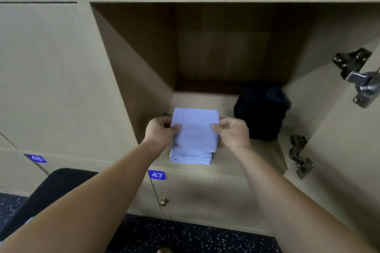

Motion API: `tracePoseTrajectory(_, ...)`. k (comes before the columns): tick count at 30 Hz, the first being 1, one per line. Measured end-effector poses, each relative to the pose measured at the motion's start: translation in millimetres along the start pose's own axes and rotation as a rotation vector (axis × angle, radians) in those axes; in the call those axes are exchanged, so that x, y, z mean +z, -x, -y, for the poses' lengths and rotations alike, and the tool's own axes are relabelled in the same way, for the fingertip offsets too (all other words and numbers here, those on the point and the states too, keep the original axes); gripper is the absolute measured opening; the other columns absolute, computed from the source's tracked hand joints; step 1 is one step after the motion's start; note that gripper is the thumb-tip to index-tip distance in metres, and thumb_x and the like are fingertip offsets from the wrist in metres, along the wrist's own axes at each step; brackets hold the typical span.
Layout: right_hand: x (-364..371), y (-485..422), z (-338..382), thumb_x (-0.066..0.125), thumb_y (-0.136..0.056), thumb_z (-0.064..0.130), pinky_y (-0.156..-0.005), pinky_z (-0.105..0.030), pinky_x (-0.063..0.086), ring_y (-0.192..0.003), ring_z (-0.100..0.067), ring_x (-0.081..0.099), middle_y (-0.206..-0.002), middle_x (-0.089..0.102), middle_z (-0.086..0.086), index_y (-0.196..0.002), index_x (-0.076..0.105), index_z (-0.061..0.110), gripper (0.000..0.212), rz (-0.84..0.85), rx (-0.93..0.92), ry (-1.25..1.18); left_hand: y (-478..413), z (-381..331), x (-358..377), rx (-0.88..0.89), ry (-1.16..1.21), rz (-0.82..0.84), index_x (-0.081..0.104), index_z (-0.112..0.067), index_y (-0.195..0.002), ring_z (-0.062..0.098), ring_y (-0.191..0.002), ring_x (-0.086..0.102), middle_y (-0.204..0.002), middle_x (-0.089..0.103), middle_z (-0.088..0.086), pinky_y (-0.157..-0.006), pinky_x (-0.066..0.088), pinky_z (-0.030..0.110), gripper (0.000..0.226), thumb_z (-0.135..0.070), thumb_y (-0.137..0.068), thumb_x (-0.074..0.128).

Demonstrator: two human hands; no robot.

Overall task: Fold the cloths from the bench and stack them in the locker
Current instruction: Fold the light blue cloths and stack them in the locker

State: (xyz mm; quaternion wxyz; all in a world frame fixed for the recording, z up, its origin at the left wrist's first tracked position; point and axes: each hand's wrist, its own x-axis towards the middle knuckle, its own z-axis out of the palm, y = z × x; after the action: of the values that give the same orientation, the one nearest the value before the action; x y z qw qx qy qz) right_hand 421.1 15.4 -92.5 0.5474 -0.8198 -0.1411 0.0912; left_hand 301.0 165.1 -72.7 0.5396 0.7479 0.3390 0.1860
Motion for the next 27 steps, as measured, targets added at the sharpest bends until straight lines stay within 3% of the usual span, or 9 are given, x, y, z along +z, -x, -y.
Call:
tracePoseTrajectory(4,13,-19,-10,0.078,-0.078,0.015,-0.072,-0.036,0.052,-0.068,-0.021,0.061,-0.075,0.068,-0.006,-0.061,0.059,0.023,0.027,0.007,0.041,-0.017,-19,16,5,-0.063,0.018,0.023,0.072,-0.008,-0.103,0.021,-0.088,0.07,-0.096,0.074,0.006,-0.087,0.056,0.034,0.016,-0.014,-0.089,0.071)
tracePoseTrajectory(6,20,-20,-19,0.077,-0.078,0.014,-0.071,-0.037,0.052,-0.065,-0.021,0.06,-0.072,0.066,-0.006,-0.061,0.059,0.023,0.027,0.027,0.061,-0.01,-23,27,7,-0.098,0.026,0.04,0.071,-0.007,-0.107,0.021,-0.089,0.07,-0.1,0.074,0.006,-0.088,0.057,0.035,0.02,-0.014,-0.089,0.07)
tracePoseTrajectory(10,28,-21,-32,0.076,-0.079,0.01,-0.063,-0.03,0.048,-0.049,-0.005,0.053,-0.063,0.062,0.002,-0.061,0.058,0.024,0.029,0.045,0.073,-0.041,-27,38,12,-0.112,0.014,0.04,0.067,-0.012,-0.106,0.01,-0.079,0.065,-0.096,0.07,0.001,-0.061,0.049,0.015,0.016,-0.015,-0.091,0.068)
tracePoseTrajectory(12,30,-23,-38,0.075,-0.08,0.01,-0.064,-0.03,0.047,-0.052,-0.008,0.053,-0.063,0.062,0.004,-0.062,0.059,0.023,0.027,0.056,0.078,-0.042,-29,41,14,-0.121,0.009,0.043,0.066,-0.013,-0.101,0.008,-0.074,0.063,-0.09,0.068,-0.002,-0.053,0.046,0.012,0.009,-0.014,-0.092,0.067)
tracePoseTrajectory(17,35,-20,-50,0.072,-0.083,0.009,-0.064,-0.029,0.047,-0.058,-0.013,0.056,-0.076,0.067,-0.005,-0.071,0.062,0.017,0.018,0.079,0.094,-0.048,-32,55,20,-0.132,-0.009,0.065,0.07,-0.01,-0.105,0.022,-0.091,0.068,-0.099,0.072,0.004,-0.083,0.054,0.031,0.015,-0.014,-0.091,0.068)
tracePoseTrajectory(20,38,-20,-54,0.073,-0.082,0.012,-0.074,-0.035,0.052,-0.072,-0.021,0.064,-0.08,0.07,-0.004,-0.072,0.064,0.019,0.015,0.05,0.095,-0.034,-34,62,23,-0.123,-0.002,0.068,0.07,-0.022,-0.088,0.026,-0.092,0.07,-0.096,0.074,0.004,-0.089,0.056,0.044,0.009,-0.013,-0.09,0.068)
tracePoseTrajectory(27,41,-27,-52,0.074,-0.081,0.019,-0.08,-0.04,0.055,-0.081,-0.02,0.069,-0.076,0.069,0.007,-0.069,0.06,0.032,0.023,-0.031,0.033,-0.028,-35,63,23,-0.072,0.056,0.038,0.067,-0.026,-0.091,0.018,-0.089,0.07,-0.096,0.073,-0.001,-0.084,0.057,0.036,0.013,-0.013,-0.092,0.066)
